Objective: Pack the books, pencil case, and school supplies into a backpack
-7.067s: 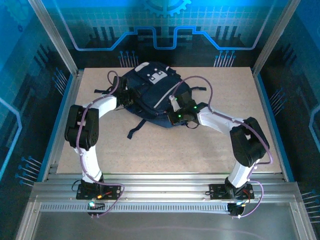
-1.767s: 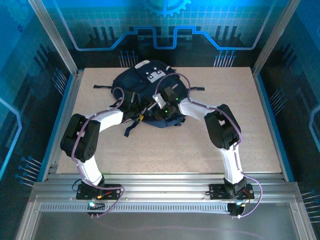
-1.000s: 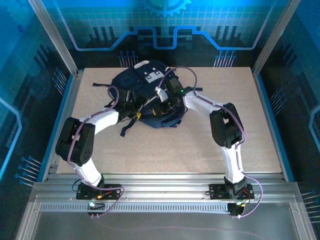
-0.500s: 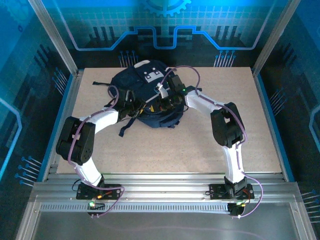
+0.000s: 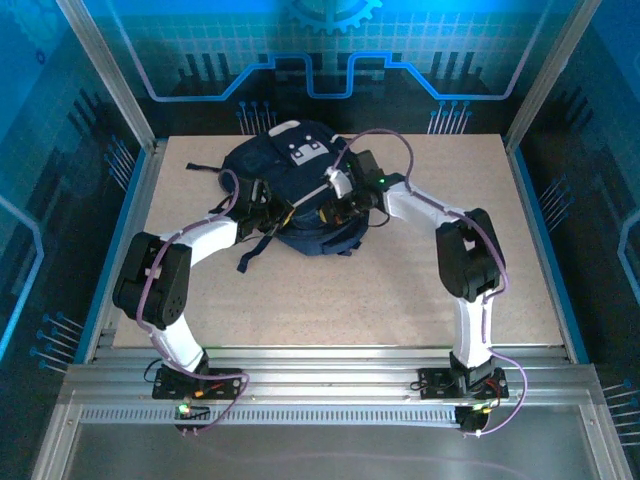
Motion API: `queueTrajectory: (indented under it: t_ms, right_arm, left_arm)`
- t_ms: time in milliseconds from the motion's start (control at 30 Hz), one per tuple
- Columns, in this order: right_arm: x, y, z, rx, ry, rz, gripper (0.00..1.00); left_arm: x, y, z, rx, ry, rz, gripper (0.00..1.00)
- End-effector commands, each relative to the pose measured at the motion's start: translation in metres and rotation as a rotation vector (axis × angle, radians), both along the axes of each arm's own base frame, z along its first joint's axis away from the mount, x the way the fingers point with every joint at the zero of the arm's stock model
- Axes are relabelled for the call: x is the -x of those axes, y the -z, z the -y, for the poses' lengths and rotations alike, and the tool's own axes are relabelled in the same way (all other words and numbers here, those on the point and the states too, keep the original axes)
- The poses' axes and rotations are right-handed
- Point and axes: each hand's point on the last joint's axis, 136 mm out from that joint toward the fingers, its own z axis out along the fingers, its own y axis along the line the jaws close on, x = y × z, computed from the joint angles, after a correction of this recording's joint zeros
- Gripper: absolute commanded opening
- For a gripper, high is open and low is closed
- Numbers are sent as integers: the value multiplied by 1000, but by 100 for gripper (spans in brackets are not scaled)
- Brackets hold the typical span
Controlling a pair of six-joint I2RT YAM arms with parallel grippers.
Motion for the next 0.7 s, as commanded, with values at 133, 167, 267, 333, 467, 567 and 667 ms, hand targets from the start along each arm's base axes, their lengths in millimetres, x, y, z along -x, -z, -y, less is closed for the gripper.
queueTrajectory:
  t_ms: [133, 167, 267, 333, 467, 567, 667]
  right_arm:
    - [-53, 3, 108, 216, 244, 94, 0]
    - [-59, 1, 117, 222, 269, 99, 0]
    - [-78, 0, 148, 244, 364, 96, 0]
    - [-85, -1, 160, 228, 405, 79, 0]
    - [-72, -10, 153, 173, 371, 72, 0]
    - [-45, -10, 148, 170, 350, 68, 0]
    - [-4, -7, 142, 166, 321, 48, 0]
  left_arm:
    - [14, -17, -20, -34, 15, 33, 0]
    - [17, -17, -22, -41, 13, 25, 0]
    - [23, -18, -26, -47, 16, 19, 0]
    - [26, -20, -26, -57, 36, 17, 0]
    - [29, -21, -32, -106, 84, 4, 0]
    - [26, -18, -40, -132, 110, -7, 0]
    - [19, -16, -45, -148, 116, 10, 0]
